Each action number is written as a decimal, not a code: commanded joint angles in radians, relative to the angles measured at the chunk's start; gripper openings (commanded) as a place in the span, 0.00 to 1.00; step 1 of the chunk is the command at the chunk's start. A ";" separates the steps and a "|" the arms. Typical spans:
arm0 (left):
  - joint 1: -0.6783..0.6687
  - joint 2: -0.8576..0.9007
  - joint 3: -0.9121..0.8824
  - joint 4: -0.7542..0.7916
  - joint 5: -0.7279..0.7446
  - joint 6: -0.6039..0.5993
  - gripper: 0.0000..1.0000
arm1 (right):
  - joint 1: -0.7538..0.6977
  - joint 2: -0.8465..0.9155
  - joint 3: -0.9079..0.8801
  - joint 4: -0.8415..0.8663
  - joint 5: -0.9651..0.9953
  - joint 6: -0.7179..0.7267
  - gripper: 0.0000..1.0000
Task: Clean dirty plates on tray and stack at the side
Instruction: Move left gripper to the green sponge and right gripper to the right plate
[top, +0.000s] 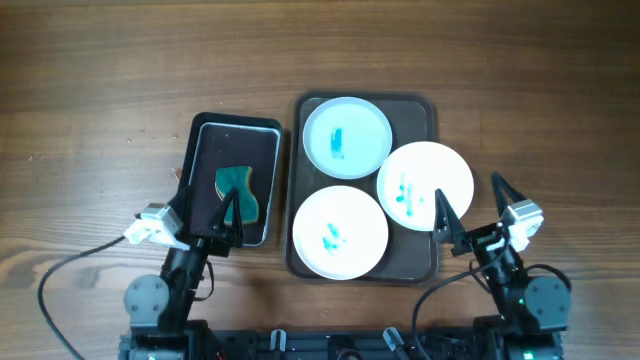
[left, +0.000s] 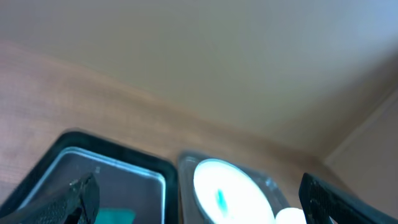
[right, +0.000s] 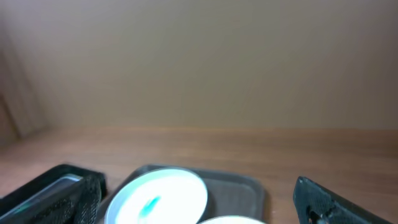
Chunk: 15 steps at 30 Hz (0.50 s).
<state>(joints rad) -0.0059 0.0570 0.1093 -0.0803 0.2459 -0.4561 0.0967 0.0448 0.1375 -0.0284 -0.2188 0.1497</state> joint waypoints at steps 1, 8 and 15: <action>-0.005 0.155 0.223 -0.128 0.027 -0.018 1.00 | 0.000 0.101 0.241 -0.141 -0.056 -0.064 1.00; -0.005 0.615 0.697 -0.512 0.035 -0.019 1.00 | 0.000 0.475 0.706 -0.571 -0.082 -0.060 1.00; -0.005 1.011 1.064 -0.903 0.043 -0.019 1.00 | 0.000 0.775 0.905 -0.707 -0.357 0.014 1.00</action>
<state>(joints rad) -0.0059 0.9291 1.0557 -0.8982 0.2680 -0.4698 0.0967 0.7307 1.0080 -0.7052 -0.3820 0.1047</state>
